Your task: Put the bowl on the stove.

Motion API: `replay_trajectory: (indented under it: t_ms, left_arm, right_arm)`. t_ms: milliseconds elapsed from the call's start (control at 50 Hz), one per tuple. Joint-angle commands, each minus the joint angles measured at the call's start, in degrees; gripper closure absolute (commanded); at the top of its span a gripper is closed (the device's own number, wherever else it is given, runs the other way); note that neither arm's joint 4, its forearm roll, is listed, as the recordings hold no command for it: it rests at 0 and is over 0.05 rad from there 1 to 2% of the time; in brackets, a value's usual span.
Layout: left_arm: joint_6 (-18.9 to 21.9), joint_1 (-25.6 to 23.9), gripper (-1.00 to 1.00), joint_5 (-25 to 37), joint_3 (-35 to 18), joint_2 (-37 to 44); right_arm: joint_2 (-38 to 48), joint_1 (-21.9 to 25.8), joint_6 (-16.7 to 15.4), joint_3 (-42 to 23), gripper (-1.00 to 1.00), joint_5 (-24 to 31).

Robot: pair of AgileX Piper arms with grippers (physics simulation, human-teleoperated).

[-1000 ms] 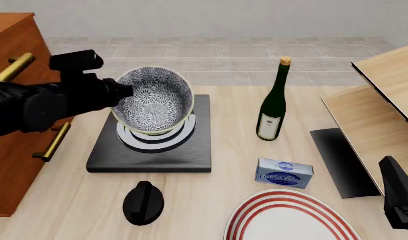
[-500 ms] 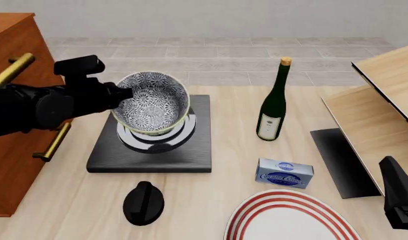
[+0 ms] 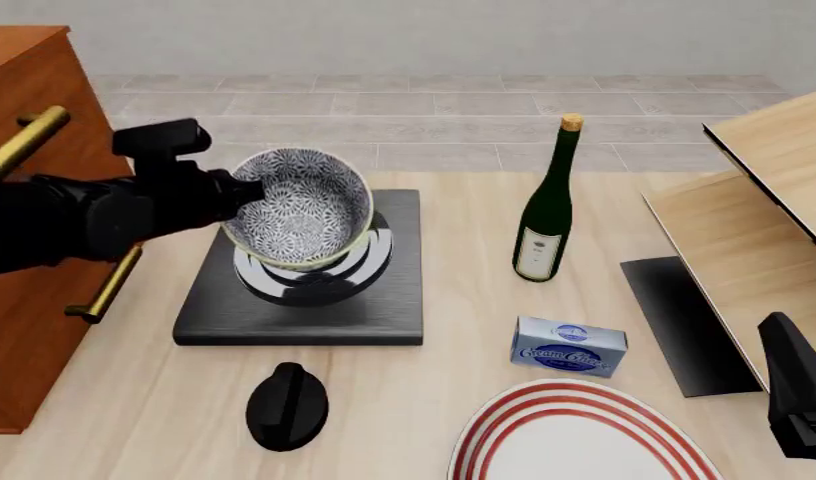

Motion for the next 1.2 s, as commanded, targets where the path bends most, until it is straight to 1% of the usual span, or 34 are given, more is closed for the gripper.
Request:
replay_trajectory:
  t_ms: [20, 300, 840, 1100, 1120, 1200]
  left_arm:
    - [0.9, 0.2, 1.00, -1.4, -0.2, 1.0]
    - [1.7, 0.3, 1.00, -2.7, -0.1, 2.1]
    - [1.5, -1.0, 1.00, -4.3, 0.8, 2.1]
    - [2.4, -0.3, 1.00, -6.4, 1.5, 2.1]
    - [2.5, -0.4, -1.00, -6.4, 1.6, 2.0]
    - [2.9, -0.1, -1.00, -6.9, 1.7, 2.0]
  right_arm:
    - [0.0, 0.0, 0.0, 0.0, -1.00, 0.0]
    - [0.0, 0.0, 0.0, 0.0, -1.00, 0.0]
    - [0.0, 0.0, 0.0, 0.0, -1.00, 0.0]
    - [0.0, 0.0, 0.0, 0.0, -1.00, 0.0]
    - [0.0, 0.0, 0.0, 0.0, -1.00, 0.0]
    - [0.0, 0.0, 0.0, 0.0, -1.00, 0.0]
